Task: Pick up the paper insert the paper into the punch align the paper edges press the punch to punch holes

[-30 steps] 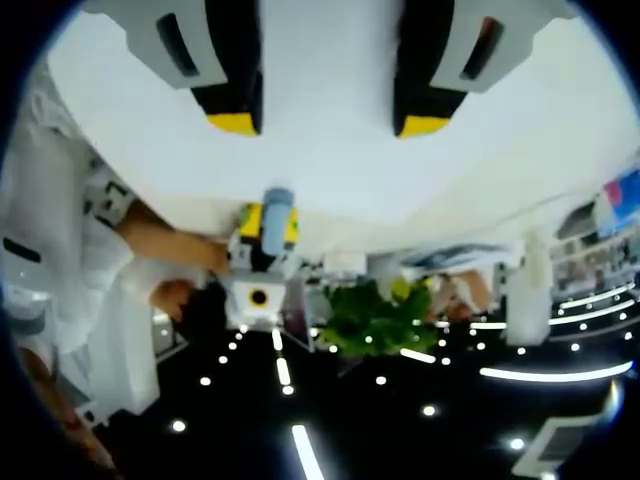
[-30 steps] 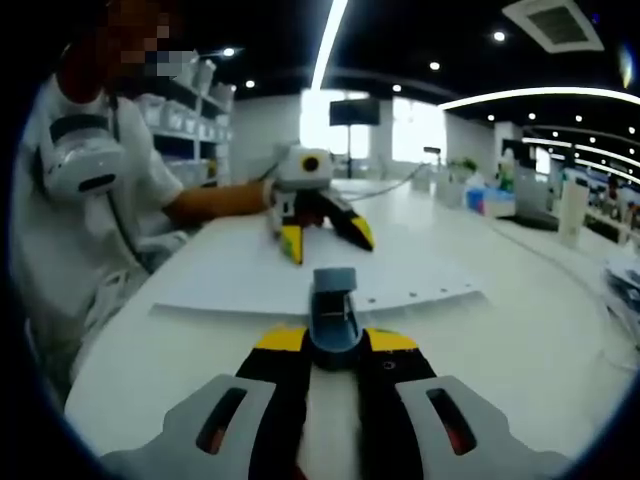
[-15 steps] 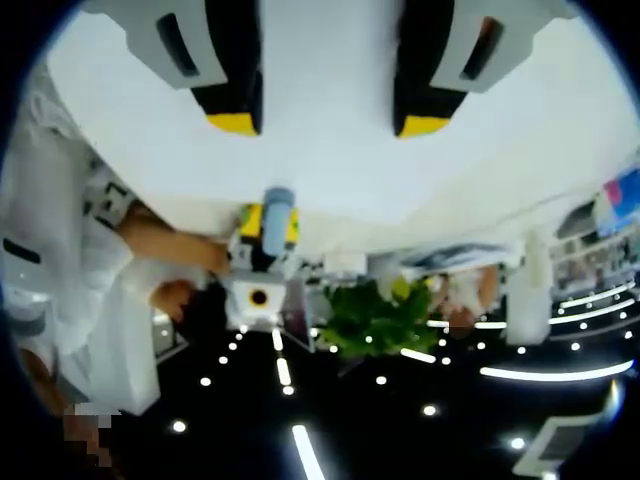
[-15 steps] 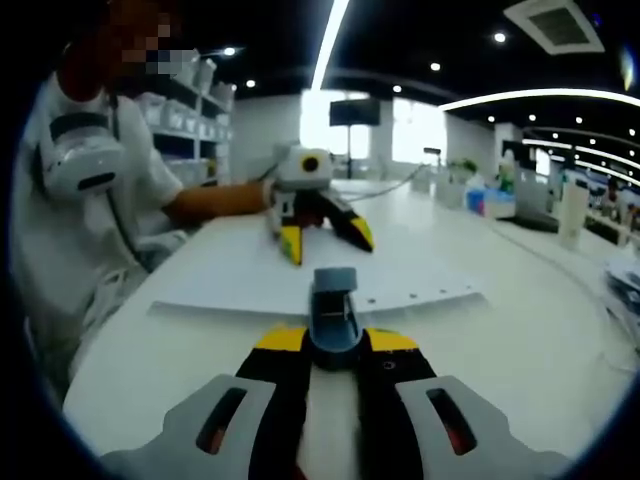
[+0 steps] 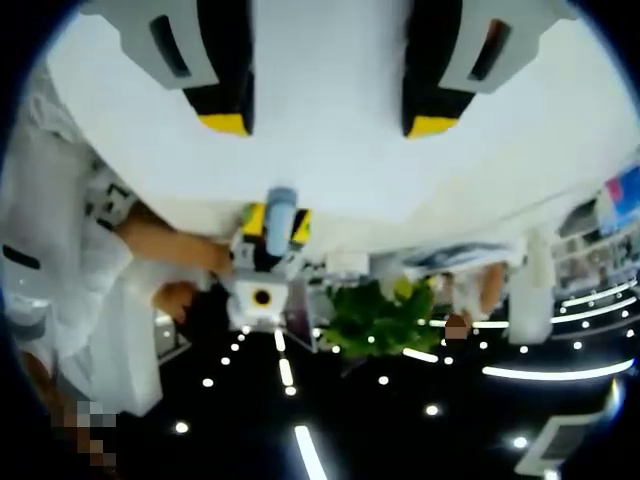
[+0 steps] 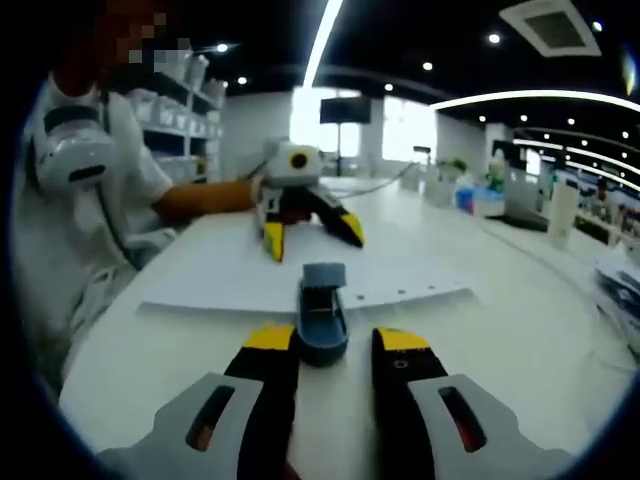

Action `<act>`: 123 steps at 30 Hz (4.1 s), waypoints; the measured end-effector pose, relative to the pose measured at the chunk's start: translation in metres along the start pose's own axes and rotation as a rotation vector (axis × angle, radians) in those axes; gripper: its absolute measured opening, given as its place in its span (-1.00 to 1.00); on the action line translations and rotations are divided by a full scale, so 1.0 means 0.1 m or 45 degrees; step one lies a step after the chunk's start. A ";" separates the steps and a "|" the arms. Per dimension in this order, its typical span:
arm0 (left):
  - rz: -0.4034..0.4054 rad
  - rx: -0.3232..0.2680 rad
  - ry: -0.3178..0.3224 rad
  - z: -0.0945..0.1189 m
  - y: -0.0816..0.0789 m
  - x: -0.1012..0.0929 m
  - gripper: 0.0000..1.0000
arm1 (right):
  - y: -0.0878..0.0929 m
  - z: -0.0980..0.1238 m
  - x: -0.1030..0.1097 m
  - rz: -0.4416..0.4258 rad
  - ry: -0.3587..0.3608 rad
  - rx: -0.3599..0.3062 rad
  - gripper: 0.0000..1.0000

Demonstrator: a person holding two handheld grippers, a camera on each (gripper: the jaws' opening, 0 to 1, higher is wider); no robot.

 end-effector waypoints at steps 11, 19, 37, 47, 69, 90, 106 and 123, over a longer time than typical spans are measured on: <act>0.001 -0.031 -0.041 0.03 -0.08 0.02 0.26 | 0.04 0.38 0.25 -0.105 0.274 -0.126 -0.26; -0.038 -0.060 0.030 -0.05 -0.20 -0.17 0.24 | -0.09 0.58 0.30 -0.082 0.546 -0.312 -0.27; -0.114 -0.089 0.228 -0.83 -0.72 -0.35 0.17 | -0.03 0.66 0.16 -0.140 0.700 -0.291 -0.25; -0.039 -0.155 0.276 -1.10 -0.76 -0.38 0.09 | -0.02 0.69 0.12 -0.145 0.721 -0.292 -0.25; -0.076 -0.100 0.250 -1.15 -0.50 -0.46 -0.23 | 0.01 0.70 0.07 -0.162 0.744 -0.283 -0.23; -0.065 -0.099 0.235 -1.18 -0.50 -0.38 -0.48 | -0.01 0.75 0.06 -0.149 0.750 -0.301 -0.36; -0.056 -0.100 0.239 -1.19 -0.51 -0.37 -0.50 | -0.72 0.32 0.30 -0.097 0.849 -0.459 -0.90; -0.060 -0.094 0.241 -1.18 -0.51 -0.42 -0.50 | -0.53 0.00 0.16 -0.279 1.078 -0.326 -0.95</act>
Point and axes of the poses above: the point that each gripper's makers call its tool centre point, and the gripper's own axes: z roughly backward along the fingers, x roughly to its left, y roughly out of its underside, the point moved 4 cm from there along z, roughly backward along the fingers, and after that the axes turned 9 degrees about -z, right-handed, at the moved point
